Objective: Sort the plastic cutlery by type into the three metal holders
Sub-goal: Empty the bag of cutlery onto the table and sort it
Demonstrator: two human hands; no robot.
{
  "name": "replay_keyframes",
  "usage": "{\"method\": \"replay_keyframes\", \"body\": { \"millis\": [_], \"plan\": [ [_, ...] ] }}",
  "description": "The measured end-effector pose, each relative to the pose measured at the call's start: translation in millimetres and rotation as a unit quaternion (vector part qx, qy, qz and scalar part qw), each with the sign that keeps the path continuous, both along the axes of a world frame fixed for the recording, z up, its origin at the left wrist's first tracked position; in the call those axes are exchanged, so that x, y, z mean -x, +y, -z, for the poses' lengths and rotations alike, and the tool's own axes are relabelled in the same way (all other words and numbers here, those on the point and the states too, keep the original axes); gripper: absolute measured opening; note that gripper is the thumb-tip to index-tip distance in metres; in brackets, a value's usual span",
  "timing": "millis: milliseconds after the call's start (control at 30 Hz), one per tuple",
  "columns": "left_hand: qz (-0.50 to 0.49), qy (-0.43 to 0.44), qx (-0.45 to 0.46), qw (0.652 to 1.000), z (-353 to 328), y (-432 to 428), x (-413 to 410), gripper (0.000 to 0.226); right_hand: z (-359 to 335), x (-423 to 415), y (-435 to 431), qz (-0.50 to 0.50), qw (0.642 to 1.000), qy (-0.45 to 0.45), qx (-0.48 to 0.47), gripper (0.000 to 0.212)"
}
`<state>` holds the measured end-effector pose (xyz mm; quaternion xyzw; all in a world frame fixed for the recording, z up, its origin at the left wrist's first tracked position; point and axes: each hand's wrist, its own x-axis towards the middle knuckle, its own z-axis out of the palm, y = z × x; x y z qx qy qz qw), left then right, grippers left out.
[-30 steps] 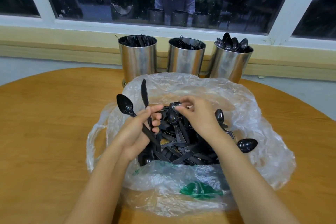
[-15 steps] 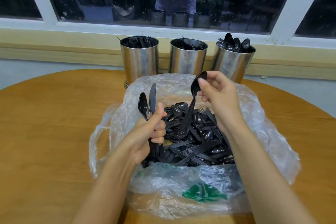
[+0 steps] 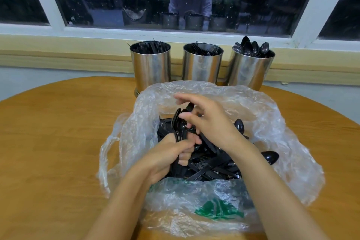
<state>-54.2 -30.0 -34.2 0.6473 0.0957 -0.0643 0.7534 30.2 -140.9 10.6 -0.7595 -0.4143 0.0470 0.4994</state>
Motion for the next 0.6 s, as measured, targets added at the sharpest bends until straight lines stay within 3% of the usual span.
{"method": "replay_keyframes", "body": {
  "millis": [100,200,367,500,600],
  "plan": [
    [0.017,0.013,-0.005,1.000,0,-2,2,0.016,-1,1,1,0.017,0.998,-0.057,0.037,0.023],
    [0.008,0.008,0.011,1.000,-2,-3,4,0.029,-1,11,6,0.005,0.998,-0.061,0.008,0.016],
    [-0.008,-0.002,0.098,0.995,1,-3,2,0.030,-1,18,12,-0.030,0.995,-0.089,-0.021,0.022],
    [0.024,-0.036,0.170,0.985,0,1,1,0.019,-4,7,4,0.123,0.982,-0.027,-0.143,0.024],
    [0.047,-0.030,0.155,0.986,1,3,2,0.021,-1,-5,-1,0.142,0.984,0.093,-0.056,0.030]
  ]
}}
